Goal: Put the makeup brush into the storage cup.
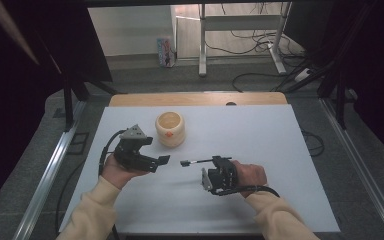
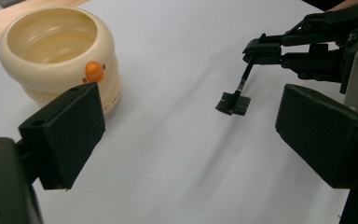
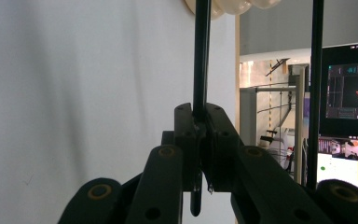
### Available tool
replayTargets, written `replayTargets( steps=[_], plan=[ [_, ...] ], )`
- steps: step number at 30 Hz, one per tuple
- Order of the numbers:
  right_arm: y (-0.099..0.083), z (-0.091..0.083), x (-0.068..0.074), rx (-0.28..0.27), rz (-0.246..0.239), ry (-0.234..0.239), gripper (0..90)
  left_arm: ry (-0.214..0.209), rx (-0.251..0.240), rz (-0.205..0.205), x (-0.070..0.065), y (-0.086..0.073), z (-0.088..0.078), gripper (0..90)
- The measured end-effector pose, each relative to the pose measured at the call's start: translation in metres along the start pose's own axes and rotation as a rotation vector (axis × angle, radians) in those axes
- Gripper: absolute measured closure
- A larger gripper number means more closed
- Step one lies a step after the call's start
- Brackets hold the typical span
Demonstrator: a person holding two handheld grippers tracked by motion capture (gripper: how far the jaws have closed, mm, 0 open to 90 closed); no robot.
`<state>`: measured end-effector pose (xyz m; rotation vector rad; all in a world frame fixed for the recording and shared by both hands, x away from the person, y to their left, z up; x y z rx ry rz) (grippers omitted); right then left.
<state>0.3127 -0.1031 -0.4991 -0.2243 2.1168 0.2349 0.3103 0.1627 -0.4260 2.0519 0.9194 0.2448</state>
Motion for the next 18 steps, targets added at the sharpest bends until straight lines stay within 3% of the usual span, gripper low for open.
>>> replayTargets(
  steps=[6, 11, 14, 18],
  plan=[
    [-0.003, -0.002, -0.001, -0.002, 0.021, 0.003, 84.9, -0.024, -0.070, -0.054, 0.000, -0.023, 0.002, 8.7],
    [-0.004, -0.003, -0.004, -0.016, 0.059, 0.009, 84.9, -0.019, -0.056, -0.072, 0.000, -0.035, 0.008, 9.6],
    [-0.005, -0.006, -0.008, -0.032, 0.098, 0.015, 84.9, -0.021, -0.038, -0.054, -0.001, -0.038, 0.011, 9.7],
    [-0.007, -0.010, -0.012, -0.059, 0.163, 0.035, 84.9, -0.026, -0.031, -0.067, -0.003, -0.043, 0.014, 9.7]
  ],
)
Point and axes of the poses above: each handheld gripper's, and its own axes: z roughly forward along the jaws, y roughly out of its top, x roughly to its left, the point moved 2 cm from there along z, roughly forward along the jaws, and after that the axes turned 1 degree about -z, right-handed, at the moved point
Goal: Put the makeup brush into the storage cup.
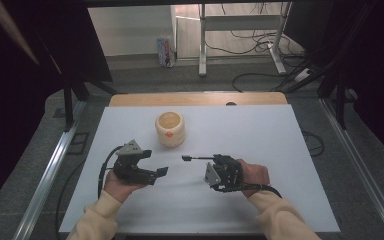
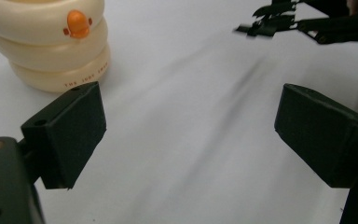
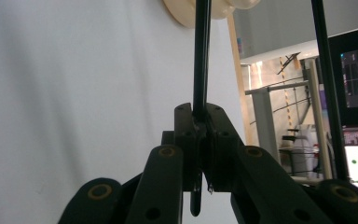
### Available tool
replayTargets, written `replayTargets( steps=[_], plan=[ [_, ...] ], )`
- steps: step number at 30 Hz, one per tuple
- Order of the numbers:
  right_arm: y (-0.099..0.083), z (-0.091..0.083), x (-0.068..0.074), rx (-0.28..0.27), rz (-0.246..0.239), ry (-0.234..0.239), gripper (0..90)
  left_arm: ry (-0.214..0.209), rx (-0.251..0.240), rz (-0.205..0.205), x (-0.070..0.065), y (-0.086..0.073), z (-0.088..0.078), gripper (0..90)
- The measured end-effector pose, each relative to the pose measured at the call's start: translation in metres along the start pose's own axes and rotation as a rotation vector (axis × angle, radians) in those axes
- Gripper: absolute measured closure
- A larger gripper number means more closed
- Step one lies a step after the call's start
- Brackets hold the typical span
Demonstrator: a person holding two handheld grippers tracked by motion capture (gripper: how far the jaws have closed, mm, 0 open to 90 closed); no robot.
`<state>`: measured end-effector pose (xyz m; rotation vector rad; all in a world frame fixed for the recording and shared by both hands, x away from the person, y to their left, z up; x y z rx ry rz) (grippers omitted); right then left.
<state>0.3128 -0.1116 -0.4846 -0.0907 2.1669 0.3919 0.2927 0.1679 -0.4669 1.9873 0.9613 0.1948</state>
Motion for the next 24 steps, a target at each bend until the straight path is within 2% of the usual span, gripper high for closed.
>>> replayTargets(
  steps=[5, 9, 11, 12, 17, 24],
  plan=[
    [-0.003, -0.002, -0.002, -0.015, 0.079, 0.031, 84.8, -0.012, -0.001, 0.005, 0.000, -0.004, 0.000, 9.8],
    [-0.005, -0.003, -0.005, -0.031, 0.137, 0.065, 84.9, -0.004, 0.003, 0.001, 0.000, -0.006, 0.000, 9.8],
    [-0.006, -0.003, -0.007, -0.043, 0.175, 0.075, 84.9, -0.002, 0.004, -0.003, 0.001, -0.008, 0.000, 9.9],
    [-0.007, -0.005, -0.009, -0.049, 0.213, 0.084, 84.9, -0.001, 0.006, -0.005, 0.001, -0.008, 0.000, 9.9],
    [-0.011, -0.008, -0.016, -0.090, 0.327, 0.127, 84.9, 0.000, 0.003, -0.009, 0.002, -0.009, 0.000, 10.0],
    [-0.018, -0.011, -0.025, -0.142, 0.446, 0.187, 84.9, 0.004, 0.016, -0.011, 0.003, -0.010, 0.003, 10.0]
  ],
)
Point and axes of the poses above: each handheld gripper's, and its own axes: z roughly forward along the jaws, y roughly out of its top, x roughly to its left, the point moved 2 cm from there along z, roughly forward along the jaws, and after that the axes turned 1 degree about -z, right-handed, at the moved point
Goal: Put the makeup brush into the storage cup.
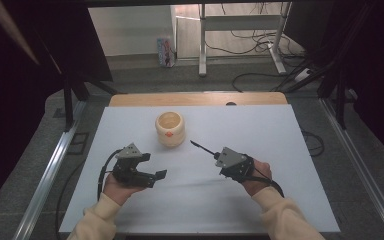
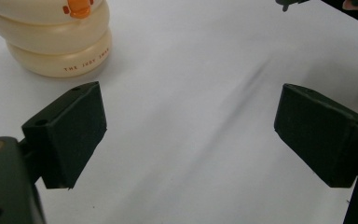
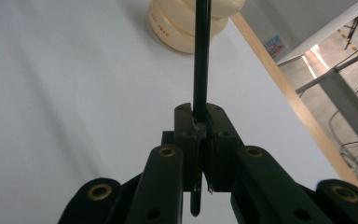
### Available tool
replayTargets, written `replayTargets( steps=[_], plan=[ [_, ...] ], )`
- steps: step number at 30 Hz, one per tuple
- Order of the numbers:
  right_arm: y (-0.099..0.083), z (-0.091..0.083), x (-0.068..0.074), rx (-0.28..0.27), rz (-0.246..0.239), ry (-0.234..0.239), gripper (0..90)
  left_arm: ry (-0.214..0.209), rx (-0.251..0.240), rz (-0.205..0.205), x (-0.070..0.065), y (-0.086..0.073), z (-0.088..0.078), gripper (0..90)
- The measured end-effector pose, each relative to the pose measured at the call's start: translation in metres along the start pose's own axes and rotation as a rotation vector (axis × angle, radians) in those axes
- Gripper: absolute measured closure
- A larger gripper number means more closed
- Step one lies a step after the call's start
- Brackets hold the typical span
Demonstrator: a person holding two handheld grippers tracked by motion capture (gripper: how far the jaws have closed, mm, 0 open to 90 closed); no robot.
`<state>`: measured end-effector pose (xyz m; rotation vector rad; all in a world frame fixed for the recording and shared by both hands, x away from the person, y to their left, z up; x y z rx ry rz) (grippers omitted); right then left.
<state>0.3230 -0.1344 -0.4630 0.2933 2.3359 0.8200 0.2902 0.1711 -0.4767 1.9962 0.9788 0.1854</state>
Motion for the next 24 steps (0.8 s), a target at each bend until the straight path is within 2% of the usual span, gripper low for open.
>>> replayTargets(
  steps=[16, 21, 24],
  plan=[
    [-0.010, -0.006, -0.018, -0.117, 0.275, 0.135, 84.9, 0.004, 0.001, 0.004, 0.000, 0.000, 0.000, 10.0],
    [-0.011, -0.006, -0.020, -0.132, 0.312, 0.157, 84.9, 0.006, 0.003, 0.002, 0.001, 0.000, 0.001, 10.0],
    [-0.012, -0.006, -0.020, -0.142, 0.330, 0.169, 84.9, -0.009, 0.000, -0.008, 0.001, 0.000, 0.001, 10.0]
  ],
)
Point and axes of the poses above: each handheld gripper's, and its own axes: z roughly forward along the jaws, y roughly out of its top, x roughly to its left, the point moved 2 cm from there along z, roughly forward along the jaws, and after that the axes turned 1 degree about -z, right-handed, at the moved point
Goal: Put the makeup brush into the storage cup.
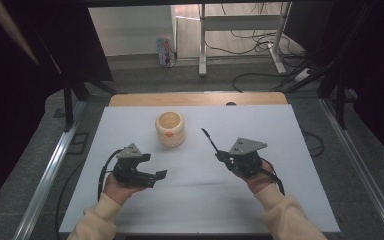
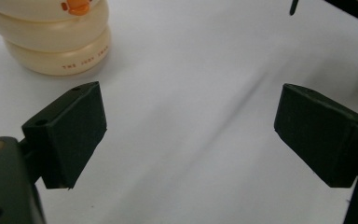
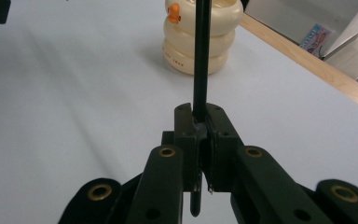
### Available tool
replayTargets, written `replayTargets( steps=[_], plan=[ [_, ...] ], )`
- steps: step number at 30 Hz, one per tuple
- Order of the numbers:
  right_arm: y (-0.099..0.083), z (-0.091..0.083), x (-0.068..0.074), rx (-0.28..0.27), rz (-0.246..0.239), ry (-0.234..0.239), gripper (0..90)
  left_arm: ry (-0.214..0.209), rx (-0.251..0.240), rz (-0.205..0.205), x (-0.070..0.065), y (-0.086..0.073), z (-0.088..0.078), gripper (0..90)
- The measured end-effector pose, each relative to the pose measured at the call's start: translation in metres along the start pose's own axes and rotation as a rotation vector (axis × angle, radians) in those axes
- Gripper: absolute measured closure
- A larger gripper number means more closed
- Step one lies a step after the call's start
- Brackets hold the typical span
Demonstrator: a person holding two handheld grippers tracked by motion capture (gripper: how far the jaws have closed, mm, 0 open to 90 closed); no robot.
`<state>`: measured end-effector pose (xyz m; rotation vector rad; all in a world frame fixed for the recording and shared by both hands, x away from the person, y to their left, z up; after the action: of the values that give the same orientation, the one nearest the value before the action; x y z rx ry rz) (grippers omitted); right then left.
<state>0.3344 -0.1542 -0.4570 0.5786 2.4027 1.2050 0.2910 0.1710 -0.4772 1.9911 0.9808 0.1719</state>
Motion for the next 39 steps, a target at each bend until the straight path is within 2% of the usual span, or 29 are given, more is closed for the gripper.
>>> replayTargets(
  steps=[4, 14, 22, 29, 32, 39],
  plan=[
    [0.000, -0.001, -0.002, -0.020, 0.046, 0.025, 84.9, 0.004, 0.003, 0.005, 0.000, 0.000, 0.000, 10.0],
    [-0.004, -0.003, -0.008, -0.098, 0.228, 0.119, 84.9, -0.002, -0.001, -0.004, 0.000, 0.000, 0.000, 10.0],
    [-0.008, -0.004, -0.011, -0.163, 0.350, 0.192, 84.8, -0.002, 0.004, -0.006, 0.000, -0.001, 0.001, 10.0],
    [-0.010, -0.003, -0.013, -0.179, 0.415, 0.221, 84.8, -0.005, -0.003, -0.011, 0.000, 0.000, 0.001, 10.0],
    [-0.011, -0.002, -0.013, -0.190, 0.450, 0.257, 84.8, -0.020, -0.010, -0.023, 0.000, 0.000, 0.000, 10.0],
    [-0.013, -0.002, -0.015, -0.200, 0.486, 0.270, 84.8, -0.019, -0.021, -0.036, 0.001, 0.001, -0.001, 10.0]
  ],
)
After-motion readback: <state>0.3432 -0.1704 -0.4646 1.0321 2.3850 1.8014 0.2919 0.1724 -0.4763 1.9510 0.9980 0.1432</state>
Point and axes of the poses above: each handheld gripper's, and its own axes: z roughly forward along the jaws, y roughly out of its top, x roughly to its left, the point moved 2 cm from there along z, roughly forward along the jaws, and after that the axes turned 1 degree about -z, right-handed, at the moved point
